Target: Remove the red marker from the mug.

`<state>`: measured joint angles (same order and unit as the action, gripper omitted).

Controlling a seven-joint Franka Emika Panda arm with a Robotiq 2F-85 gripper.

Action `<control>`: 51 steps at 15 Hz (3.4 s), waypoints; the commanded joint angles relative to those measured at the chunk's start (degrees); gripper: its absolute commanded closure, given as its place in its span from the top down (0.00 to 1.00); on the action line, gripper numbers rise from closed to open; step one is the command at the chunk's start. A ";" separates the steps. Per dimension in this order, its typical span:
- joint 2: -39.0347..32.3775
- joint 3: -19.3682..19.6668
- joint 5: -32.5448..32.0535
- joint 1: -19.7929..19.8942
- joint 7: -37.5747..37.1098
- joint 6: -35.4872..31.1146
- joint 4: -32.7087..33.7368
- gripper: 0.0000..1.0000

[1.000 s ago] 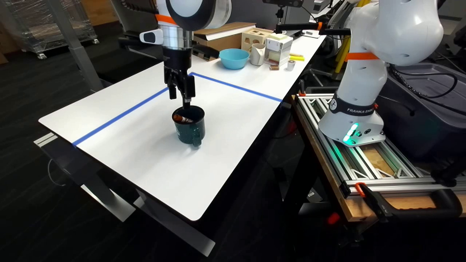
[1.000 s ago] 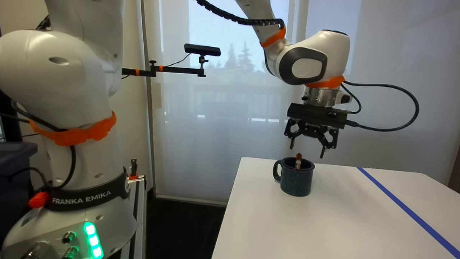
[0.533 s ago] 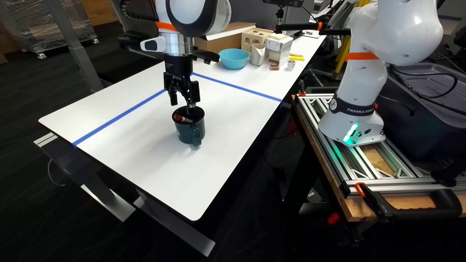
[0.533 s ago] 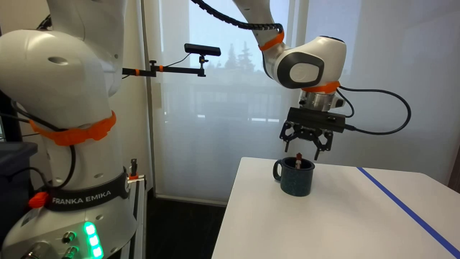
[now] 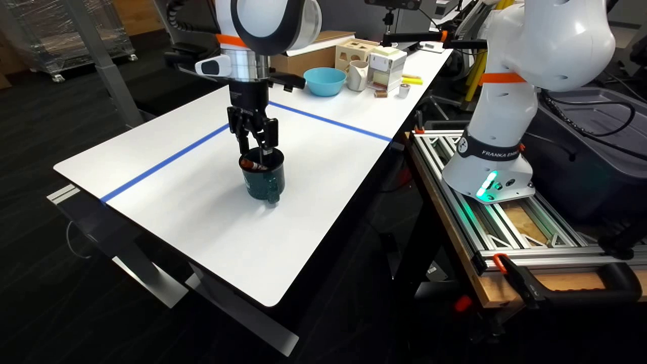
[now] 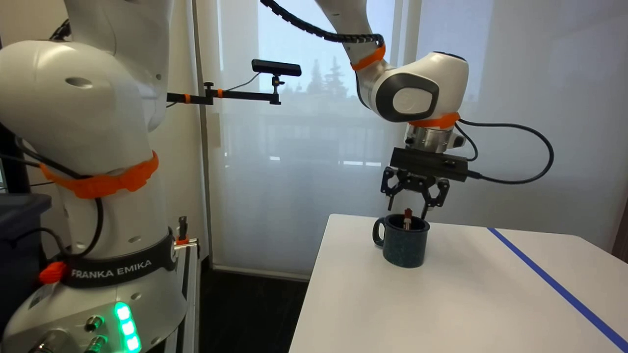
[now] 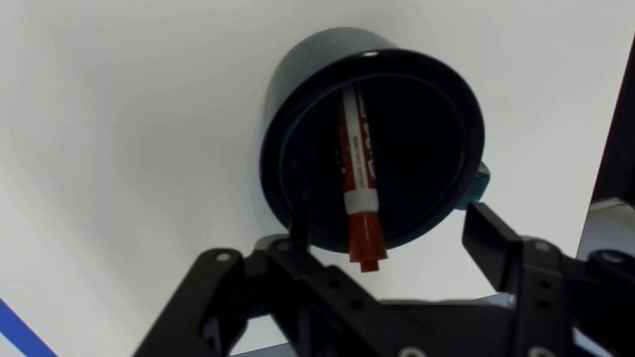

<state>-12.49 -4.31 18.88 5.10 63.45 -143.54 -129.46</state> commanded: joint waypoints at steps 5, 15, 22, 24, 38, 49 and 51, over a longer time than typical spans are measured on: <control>-0.64 -0.87 0.79 0.76 1.54 0.31 0.16 0.35; -2.24 -1.24 1.46 1.74 5.83 -0.16 1.74 0.53; -4.65 -2.03 2.78 2.87 10.33 -0.55 3.47 0.52; -5.39 -2.36 3.24 3.43 11.73 -0.64 4.10 0.45; 0.54 -2.82 7.35 4.92 12.26 2.04 1.43 0.05; 12.49 5.25 15.10 4.09 5.75 5.69 -4.22 0.05; 13.41 7.10 14.36 3.99 3.17 5.46 -4.60 0.05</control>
<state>-2.68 0.74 32.35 9.53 69.90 -138.33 -131.71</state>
